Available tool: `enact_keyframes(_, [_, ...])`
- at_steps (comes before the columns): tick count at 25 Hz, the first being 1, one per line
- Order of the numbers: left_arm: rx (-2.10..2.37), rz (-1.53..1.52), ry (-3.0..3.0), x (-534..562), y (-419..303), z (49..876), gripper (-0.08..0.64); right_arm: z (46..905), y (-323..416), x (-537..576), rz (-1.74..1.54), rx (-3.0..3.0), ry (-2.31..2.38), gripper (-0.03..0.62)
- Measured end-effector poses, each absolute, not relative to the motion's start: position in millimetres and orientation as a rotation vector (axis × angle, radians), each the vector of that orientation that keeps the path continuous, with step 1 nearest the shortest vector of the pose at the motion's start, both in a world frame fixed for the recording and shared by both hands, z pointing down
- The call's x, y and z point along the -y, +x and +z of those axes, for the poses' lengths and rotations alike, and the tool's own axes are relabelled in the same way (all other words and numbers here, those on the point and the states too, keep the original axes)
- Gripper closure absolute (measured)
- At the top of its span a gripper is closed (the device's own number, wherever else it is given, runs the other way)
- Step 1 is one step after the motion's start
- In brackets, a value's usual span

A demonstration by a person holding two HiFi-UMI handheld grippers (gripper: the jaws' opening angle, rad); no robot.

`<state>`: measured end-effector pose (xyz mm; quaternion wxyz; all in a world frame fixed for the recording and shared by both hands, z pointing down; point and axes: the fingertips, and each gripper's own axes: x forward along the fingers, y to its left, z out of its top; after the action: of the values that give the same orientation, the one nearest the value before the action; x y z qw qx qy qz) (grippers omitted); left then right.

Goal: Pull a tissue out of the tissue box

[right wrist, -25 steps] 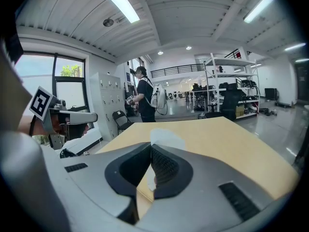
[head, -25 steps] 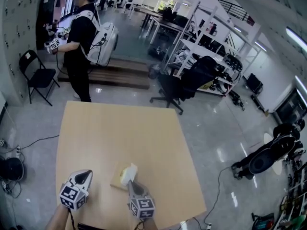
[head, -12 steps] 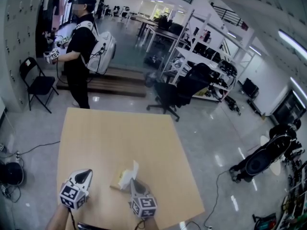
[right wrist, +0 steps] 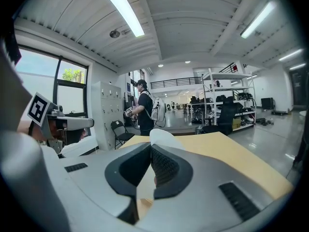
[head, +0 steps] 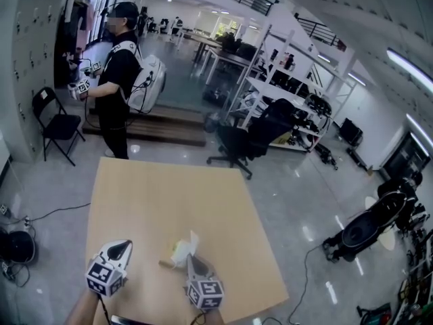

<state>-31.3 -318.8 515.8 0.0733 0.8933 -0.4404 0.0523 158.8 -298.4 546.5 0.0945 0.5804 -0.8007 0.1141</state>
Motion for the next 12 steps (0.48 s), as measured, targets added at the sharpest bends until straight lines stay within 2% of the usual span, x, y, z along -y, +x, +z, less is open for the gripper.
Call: enact_keyframes(12, [1.345, 0.136, 2.7, 268.1, -42.4, 510.5, 0.552, 527.8, 154.3, 241.8, 0.314, 2.416, 1.759, 0.581])
